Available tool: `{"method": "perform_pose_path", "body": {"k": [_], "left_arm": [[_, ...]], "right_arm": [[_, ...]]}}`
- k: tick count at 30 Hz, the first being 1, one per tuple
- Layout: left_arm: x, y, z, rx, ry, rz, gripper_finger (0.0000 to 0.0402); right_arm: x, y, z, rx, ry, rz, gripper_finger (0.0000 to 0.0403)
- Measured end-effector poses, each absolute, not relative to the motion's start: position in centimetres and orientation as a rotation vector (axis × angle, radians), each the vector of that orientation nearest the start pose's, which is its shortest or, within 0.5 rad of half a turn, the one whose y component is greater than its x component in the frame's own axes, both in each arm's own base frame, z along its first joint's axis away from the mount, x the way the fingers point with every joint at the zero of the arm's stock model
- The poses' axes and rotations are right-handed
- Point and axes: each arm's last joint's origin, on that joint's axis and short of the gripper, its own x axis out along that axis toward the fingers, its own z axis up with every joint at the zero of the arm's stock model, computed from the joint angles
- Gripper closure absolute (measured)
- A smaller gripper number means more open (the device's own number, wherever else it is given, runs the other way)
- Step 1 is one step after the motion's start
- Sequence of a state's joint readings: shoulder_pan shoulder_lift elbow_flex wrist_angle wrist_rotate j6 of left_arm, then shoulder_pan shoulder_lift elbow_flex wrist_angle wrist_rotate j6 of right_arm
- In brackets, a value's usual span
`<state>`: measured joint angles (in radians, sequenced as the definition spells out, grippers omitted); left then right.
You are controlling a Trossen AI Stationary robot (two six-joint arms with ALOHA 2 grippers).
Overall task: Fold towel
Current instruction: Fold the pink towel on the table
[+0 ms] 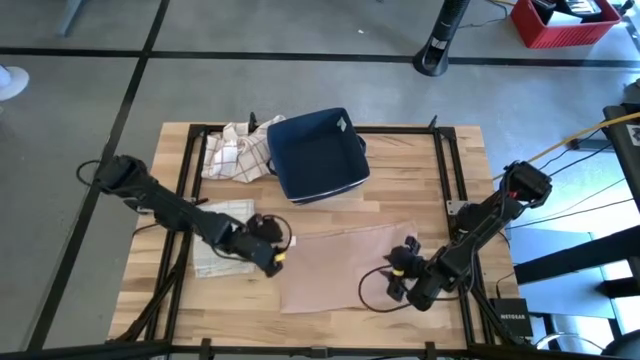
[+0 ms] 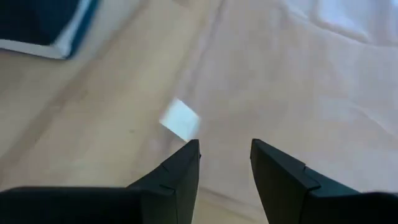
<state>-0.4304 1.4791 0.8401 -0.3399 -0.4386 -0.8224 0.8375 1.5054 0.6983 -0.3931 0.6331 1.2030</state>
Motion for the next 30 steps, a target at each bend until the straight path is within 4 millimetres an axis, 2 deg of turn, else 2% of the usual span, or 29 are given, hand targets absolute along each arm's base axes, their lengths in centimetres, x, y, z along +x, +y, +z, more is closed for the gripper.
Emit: {"method": "perform_pose_path", "body": {"k": [5,10,18,23,30], "left_arm": [[26.1,-8.3,16.4,-0.383,0.948,0.335,0.0265],[25.6,-7.5,14.5,-0.339,1.024,0.304,0.0265],[26.7,-8.0,13.6,-0.204,0.984,0.188,0.0265],[27.1,-8.0,12.9,-0.182,0.990,0.180,0.0265],[27.0,-8.0,13.2,-0.220,0.987,0.201,0.0265]], "right_arm": [[18.4,17.3,14.1,0.275,0.660,-0.444,0.0189],[19.2,17.9,12.7,0.252,0.558,-0.484,0.0189],[19.2,18.1,10.4,0.175,0.665,-0.470,0.0189],[19.4,18.2,9.9,0.170,0.669,-0.474,0.0189],[19.4,18.2,10.0,0.168,0.668,-0.472,0.0189]]}}
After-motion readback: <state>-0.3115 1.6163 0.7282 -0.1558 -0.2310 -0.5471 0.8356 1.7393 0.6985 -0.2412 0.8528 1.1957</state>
